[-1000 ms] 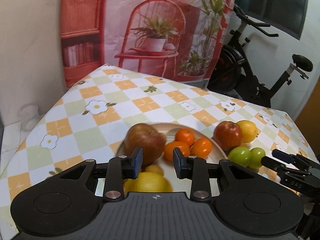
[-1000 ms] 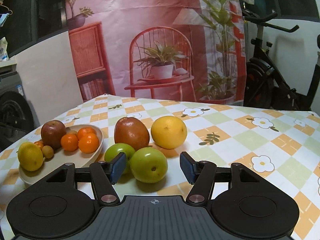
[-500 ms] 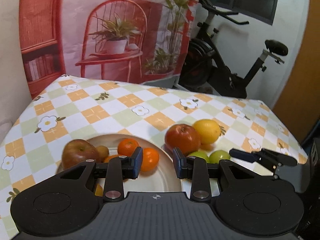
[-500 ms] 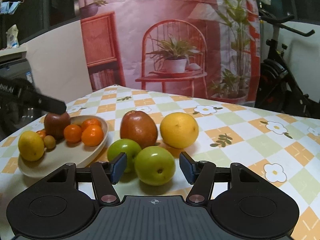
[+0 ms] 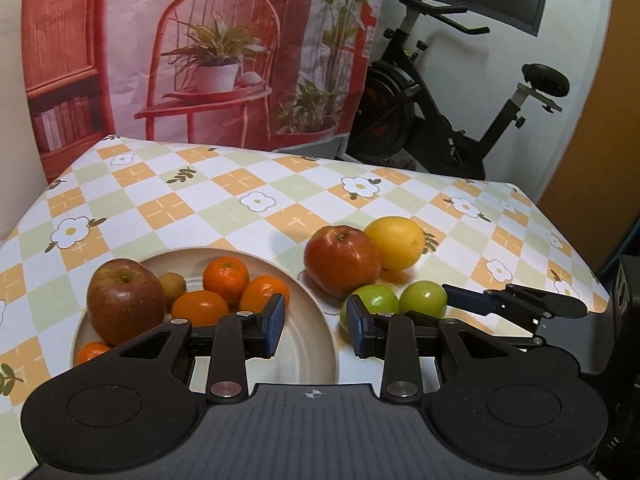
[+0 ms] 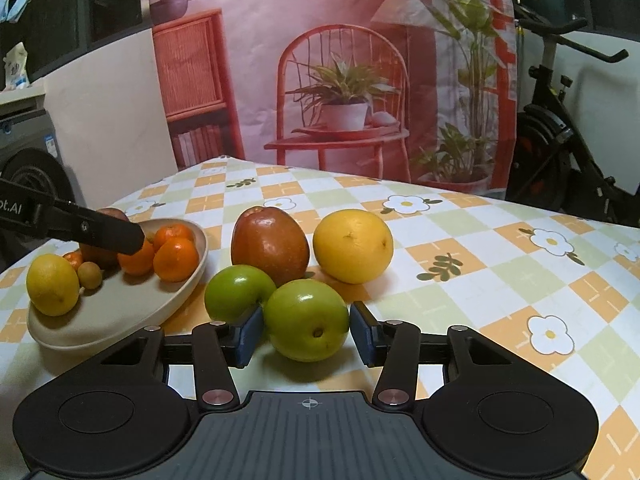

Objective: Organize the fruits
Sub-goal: 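Move both tools back to the green apples beside the plate, then close the right gripper on a green apple while the left gripper closes on another green apple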

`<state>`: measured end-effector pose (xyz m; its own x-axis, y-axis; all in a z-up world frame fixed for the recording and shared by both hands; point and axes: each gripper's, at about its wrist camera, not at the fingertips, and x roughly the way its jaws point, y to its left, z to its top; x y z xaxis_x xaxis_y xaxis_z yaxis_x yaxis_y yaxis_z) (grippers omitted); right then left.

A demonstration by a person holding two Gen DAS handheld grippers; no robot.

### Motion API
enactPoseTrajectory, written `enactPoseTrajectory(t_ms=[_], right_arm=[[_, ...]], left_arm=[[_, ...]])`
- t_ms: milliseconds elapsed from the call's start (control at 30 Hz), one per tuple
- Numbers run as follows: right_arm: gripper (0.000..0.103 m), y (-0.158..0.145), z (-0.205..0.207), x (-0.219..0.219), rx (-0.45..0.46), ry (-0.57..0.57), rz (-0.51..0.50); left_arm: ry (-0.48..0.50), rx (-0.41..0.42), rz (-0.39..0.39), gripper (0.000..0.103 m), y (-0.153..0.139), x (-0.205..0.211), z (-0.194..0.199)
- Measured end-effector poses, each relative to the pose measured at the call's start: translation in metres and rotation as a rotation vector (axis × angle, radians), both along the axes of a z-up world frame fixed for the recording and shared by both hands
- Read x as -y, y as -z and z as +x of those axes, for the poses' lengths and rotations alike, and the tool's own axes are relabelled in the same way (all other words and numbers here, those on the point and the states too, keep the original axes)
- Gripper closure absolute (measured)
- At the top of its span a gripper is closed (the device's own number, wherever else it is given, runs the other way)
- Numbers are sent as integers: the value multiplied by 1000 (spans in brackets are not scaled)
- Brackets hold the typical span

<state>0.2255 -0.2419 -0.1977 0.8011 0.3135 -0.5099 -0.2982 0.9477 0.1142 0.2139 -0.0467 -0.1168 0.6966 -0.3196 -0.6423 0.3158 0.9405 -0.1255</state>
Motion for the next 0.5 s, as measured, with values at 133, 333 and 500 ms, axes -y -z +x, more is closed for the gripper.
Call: enactPoseTrajectory(t_ms=[133, 333, 500], right_arm=[[59, 0, -1, 2, 0, 2, 9], [59, 0, -4, 5, 14, 6, 27], [59, -1, -5, 7, 13, 15, 37]], left_arm=[[8, 0, -1, 67, 2, 4, -3], [8, -11, 11, 67, 8, 7, -9], [0, -8, 12, 67, 6, 6, -11]])
